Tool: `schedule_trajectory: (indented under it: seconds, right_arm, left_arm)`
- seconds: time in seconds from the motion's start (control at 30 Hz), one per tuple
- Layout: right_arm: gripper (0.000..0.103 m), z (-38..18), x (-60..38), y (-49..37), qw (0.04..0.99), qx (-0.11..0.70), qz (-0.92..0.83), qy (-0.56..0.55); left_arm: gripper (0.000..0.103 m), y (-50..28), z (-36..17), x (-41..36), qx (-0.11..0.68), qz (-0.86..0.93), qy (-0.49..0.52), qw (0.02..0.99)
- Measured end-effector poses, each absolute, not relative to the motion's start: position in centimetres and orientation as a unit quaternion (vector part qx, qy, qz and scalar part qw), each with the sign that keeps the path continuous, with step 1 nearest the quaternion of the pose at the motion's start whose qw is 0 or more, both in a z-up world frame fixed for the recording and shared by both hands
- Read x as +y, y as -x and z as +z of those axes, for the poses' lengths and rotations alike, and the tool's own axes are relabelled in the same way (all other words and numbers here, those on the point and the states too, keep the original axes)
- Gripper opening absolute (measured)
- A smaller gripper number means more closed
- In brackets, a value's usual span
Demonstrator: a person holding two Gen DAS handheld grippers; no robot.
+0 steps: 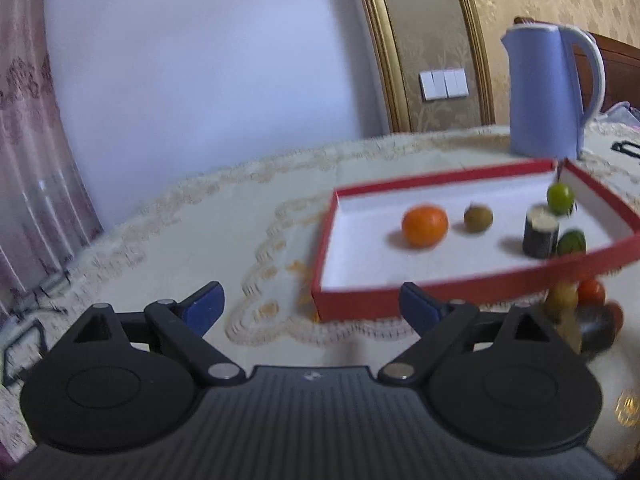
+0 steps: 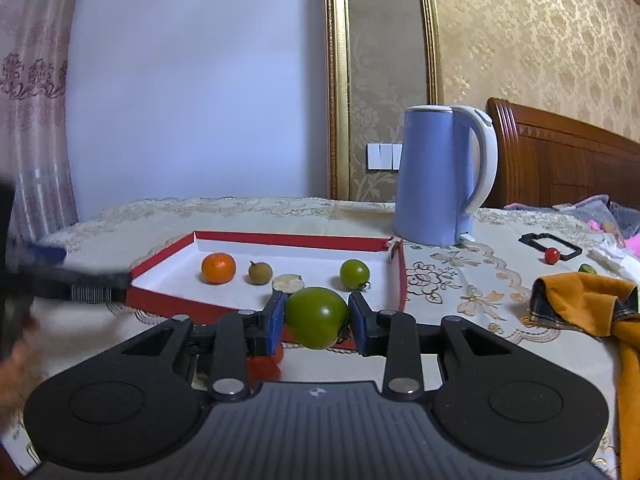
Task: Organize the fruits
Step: 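Lower the green tomato into the tray and open the right gripper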
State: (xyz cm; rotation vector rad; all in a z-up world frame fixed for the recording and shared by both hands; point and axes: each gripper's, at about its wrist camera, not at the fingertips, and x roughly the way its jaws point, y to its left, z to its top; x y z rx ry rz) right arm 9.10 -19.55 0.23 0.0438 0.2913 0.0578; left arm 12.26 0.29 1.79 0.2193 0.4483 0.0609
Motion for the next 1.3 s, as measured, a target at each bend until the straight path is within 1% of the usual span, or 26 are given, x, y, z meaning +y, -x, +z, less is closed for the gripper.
schedule_trajectory:
  seconds: [0.1, 0.3, 0.33, 0.43, 0.53, 0.73, 1.0, 1.07, 1.13, 1.23, 1.3]
  right_arm:
    - [0.033, 0.7, -18.9, -9.5, 0.989, 0.146, 0.029, -0.02]
    - [0.033, 2.0, -18.2, -10.6, 0.99, 0.138, 0.033, 0.009]
    - [0.033, 2.3, -18.3, -10.9, 0.99, 0.134, 0.035, 0.012]
    - [0.033, 3.3, -18.7, -12.6, 0.992, 0.117, 0.039, 0.028]
    - [0.033, 3.8, -19.3, -15.2, 0.993, 0.107, 0.044, 0.035]
    - [0.033, 2.5, -21.2, -22.4, 0.986, 0.155, 0.065, -0.014]
    - [0.034, 0.2, -20.7, -28.4, 0.978, 0.204, 0.043, 0.006]
    - [0.049, -0.2, -20.7, -29.0, 0.975, 0.218, 0.041, 0.0]
    - [0.05, 0.1, -20.9, -28.0, 0.977, 0.21, 0.035, -0.006]
    - [0.05, 1.6, -21.7, -23.8, 0.984, 0.175, 0.024, -0.03]
    - [0.061, 2.2, -22.4, -20.5, 0.989, 0.143, 0.018, -0.036]
  left_arm:
    - [0.094, -12.7, 0.8, 0.6, 0.223, 0.03, -0.106, 0.969]
    - [0.094, -13.2, 0.8, 1.5, 0.23, 0.03, -0.073, 0.97]
    - [0.095, -13.2, 0.9, 1.5, 0.229, 0.028, -0.073, 0.97]
    - [0.103, -13.0, 0.9, 1.4, 0.222, 0.034, -0.075, 0.971]
    - [0.103, -12.5, 0.9, 1.1, 0.209, 0.038, -0.084, 0.973]
    - [0.103, -12.7, 0.8, 1.0, 0.211, 0.035, -0.088, 0.973]
    - [0.103, -12.5, 0.8, 1.1, 0.212, 0.027, -0.083, 0.973]
    - [0.103, -12.4, 0.9, 1.3, 0.208, 0.025, -0.079, 0.975]
    - [0.103, -12.1, 1.1, 1.4, 0.205, 0.006, -0.077, 0.976]
    - [0.103, -10.7, 1.7, 0.7, 0.214, -0.013, -0.076, 0.974]
    - [0.103, -9.1, 2.3, -0.3, 0.204, -0.05, -0.061, 0.976]
